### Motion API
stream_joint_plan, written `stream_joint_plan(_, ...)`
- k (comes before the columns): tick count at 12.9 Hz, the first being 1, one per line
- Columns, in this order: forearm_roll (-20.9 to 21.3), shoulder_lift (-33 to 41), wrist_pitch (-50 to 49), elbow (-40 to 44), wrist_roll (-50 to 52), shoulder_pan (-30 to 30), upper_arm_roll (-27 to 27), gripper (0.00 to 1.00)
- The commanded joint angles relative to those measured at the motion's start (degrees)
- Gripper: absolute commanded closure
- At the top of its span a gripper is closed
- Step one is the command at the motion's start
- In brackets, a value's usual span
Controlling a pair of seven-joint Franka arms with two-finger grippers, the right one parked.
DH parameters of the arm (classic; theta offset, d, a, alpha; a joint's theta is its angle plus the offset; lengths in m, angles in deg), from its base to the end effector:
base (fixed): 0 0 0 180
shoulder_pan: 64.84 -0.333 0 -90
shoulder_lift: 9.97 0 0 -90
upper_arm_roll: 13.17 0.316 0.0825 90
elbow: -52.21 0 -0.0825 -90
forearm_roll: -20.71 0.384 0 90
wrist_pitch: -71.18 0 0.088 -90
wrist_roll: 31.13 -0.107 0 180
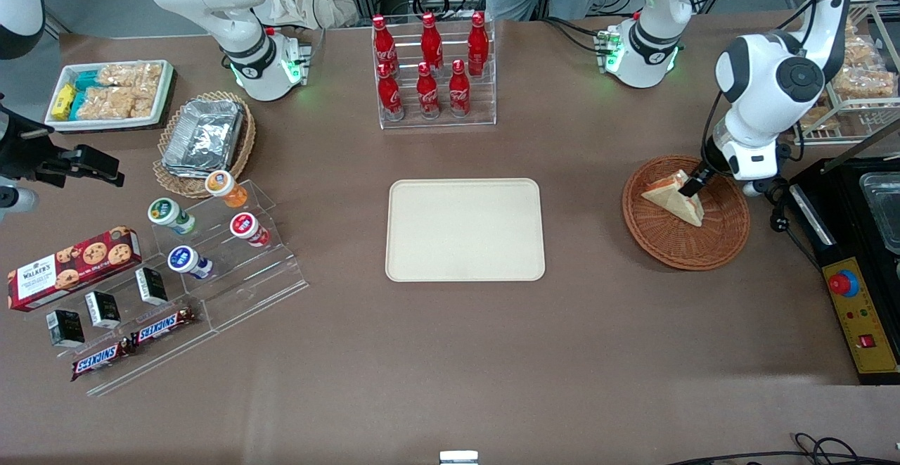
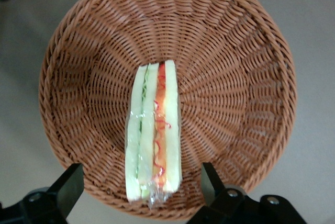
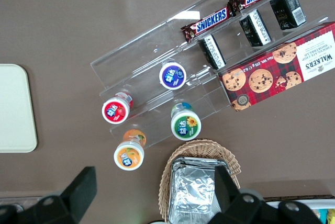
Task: Place sandwich from basket to tray
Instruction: 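Lower the left gripper around the sandwich and close on it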
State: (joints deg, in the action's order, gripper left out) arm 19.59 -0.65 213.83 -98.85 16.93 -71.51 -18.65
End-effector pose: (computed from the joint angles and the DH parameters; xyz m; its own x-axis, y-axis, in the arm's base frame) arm 0.4223 0.0099 0.3019 0.6400 0.7683 0.0127 0.7682 -0.6401 0.0091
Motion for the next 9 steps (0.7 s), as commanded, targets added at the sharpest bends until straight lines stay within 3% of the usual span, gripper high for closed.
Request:
stream_joint_plan(1,0.4,-2.2,4.0,-1.0,0.7,-1.3,-0.6,0.00)
stream_joint_plan(9,-0.5,-5.7,7.5,-1.2,0.8,-1.3,-0.6,0.00)
